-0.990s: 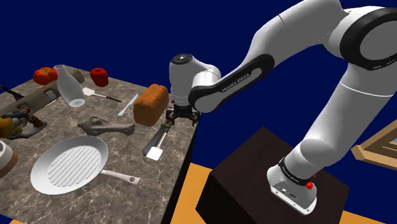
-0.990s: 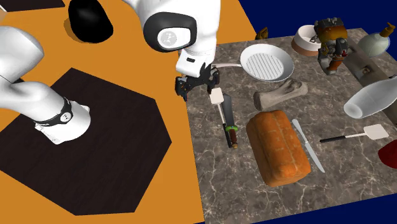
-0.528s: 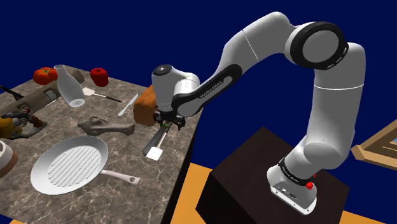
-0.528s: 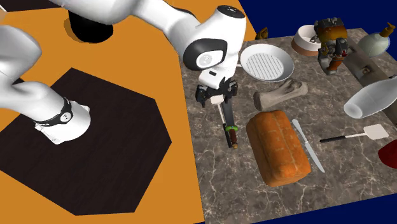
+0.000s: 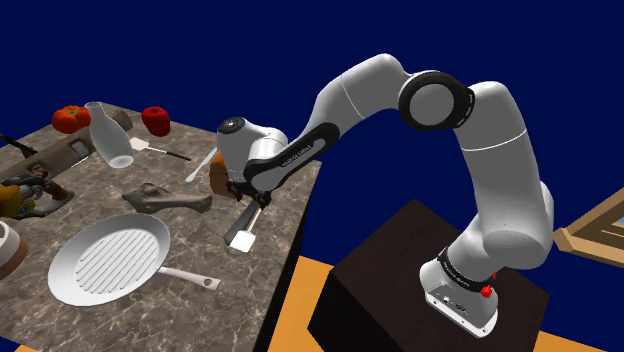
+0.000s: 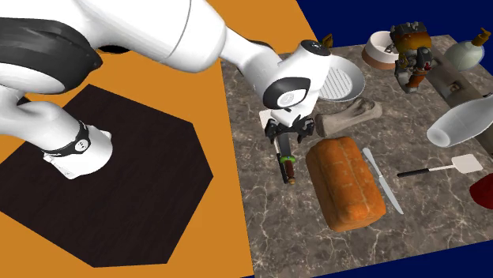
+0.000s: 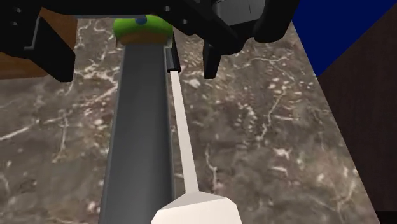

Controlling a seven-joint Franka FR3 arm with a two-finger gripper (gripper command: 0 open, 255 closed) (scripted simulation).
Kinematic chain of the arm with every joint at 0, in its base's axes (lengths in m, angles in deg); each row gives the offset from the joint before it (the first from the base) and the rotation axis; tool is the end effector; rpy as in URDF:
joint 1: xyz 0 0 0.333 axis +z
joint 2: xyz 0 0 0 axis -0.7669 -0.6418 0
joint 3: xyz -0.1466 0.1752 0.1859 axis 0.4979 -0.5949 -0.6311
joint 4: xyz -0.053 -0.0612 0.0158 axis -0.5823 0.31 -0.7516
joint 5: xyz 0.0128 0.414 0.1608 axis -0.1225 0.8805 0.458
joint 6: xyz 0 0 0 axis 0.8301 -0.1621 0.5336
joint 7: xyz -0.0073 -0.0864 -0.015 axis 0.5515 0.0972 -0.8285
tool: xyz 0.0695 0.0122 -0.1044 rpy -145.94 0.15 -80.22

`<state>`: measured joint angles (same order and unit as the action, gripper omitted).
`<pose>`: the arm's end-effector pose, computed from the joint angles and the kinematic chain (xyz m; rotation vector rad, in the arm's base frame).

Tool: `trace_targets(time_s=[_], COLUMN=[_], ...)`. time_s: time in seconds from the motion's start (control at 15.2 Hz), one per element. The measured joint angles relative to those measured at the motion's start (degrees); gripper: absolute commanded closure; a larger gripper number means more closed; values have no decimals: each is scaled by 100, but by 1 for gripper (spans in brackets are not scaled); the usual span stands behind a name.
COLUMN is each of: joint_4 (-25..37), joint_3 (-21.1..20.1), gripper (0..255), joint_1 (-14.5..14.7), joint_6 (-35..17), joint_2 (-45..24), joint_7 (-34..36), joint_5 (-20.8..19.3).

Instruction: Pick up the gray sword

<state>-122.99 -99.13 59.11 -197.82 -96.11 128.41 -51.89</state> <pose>0.6049 0.3452 0.1031 2.5802 -1.5838 0.1191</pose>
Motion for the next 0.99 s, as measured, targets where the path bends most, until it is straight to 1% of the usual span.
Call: trace_targets(time_s=[0.46, 0.53, 0.99], joint_4=[219, 218, 226], joint_3=[157, 165, 175], gripper=[0, 255, 255], joint_1=[120, 122, 124], joint_6=[-212, -233, -253], joint_2=[-431, -450, -475], joint_7=[117, 121, 124], joint_5=[-137, -147, -157])
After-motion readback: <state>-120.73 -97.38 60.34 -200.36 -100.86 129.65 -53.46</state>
